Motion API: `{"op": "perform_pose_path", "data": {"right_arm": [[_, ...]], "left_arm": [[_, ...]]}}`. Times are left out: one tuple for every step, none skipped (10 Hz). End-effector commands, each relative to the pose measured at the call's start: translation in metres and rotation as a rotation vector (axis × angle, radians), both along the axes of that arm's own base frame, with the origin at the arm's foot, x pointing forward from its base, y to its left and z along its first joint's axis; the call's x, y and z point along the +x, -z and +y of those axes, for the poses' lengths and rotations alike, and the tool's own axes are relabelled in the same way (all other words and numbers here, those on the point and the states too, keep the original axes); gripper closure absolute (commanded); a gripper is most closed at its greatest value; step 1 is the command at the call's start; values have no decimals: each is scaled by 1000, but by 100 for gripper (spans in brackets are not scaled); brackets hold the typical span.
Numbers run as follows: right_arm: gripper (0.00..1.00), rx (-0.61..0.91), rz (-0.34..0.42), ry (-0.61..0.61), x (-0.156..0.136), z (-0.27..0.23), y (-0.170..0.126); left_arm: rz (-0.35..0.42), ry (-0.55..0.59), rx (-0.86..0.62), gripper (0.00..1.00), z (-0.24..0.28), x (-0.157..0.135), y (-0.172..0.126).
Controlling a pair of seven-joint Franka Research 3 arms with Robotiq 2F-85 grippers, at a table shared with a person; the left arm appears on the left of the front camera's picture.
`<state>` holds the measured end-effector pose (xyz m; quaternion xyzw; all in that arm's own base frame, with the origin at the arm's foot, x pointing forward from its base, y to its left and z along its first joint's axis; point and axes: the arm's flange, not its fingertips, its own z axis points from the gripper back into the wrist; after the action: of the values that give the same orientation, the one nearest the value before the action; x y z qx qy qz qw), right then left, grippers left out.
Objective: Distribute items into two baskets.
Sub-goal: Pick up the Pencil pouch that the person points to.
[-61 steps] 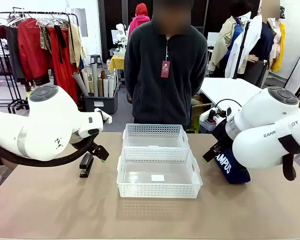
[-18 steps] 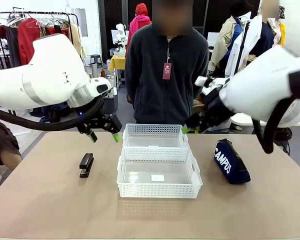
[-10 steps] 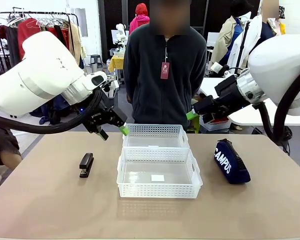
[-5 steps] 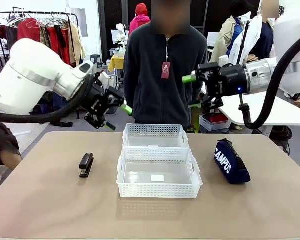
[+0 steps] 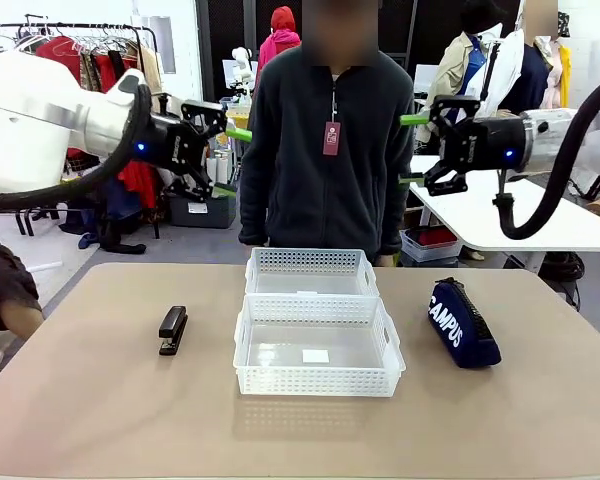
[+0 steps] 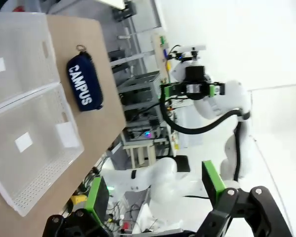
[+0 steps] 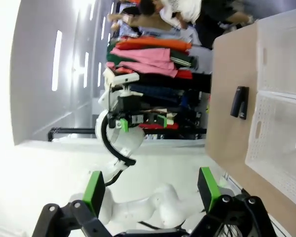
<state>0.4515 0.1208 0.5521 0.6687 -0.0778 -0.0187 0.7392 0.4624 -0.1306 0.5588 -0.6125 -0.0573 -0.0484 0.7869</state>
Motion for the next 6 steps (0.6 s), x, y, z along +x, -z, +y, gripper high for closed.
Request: {"op": "perform_pose_path", "data": {"right_arm": [[0, 42, 10, -78, 13, -18, -13], [0, 45, 14, -109, 15, -28, -19], [0, 63, 15, -125, 17, -37, -25], [0, 66, 19, -141, 18, -45, -29], [0, 52, 10, -142, 17, -52, -33], [0, 65, 11, -133, 17, -58, -35]], "left_arm": [[-21, 13, -72, 0, 5, 1, -4], [-21, -1, -93, 0, 11, 5, -7], [-22, -3, -113, 0, 15, 6, -10], [-27, -5, -129, 0, 18, 8, -14], [-39, -15, -132, 0, 22, 9, -19], [-46, -20, -145, 0, 25, 9, -23]]}}
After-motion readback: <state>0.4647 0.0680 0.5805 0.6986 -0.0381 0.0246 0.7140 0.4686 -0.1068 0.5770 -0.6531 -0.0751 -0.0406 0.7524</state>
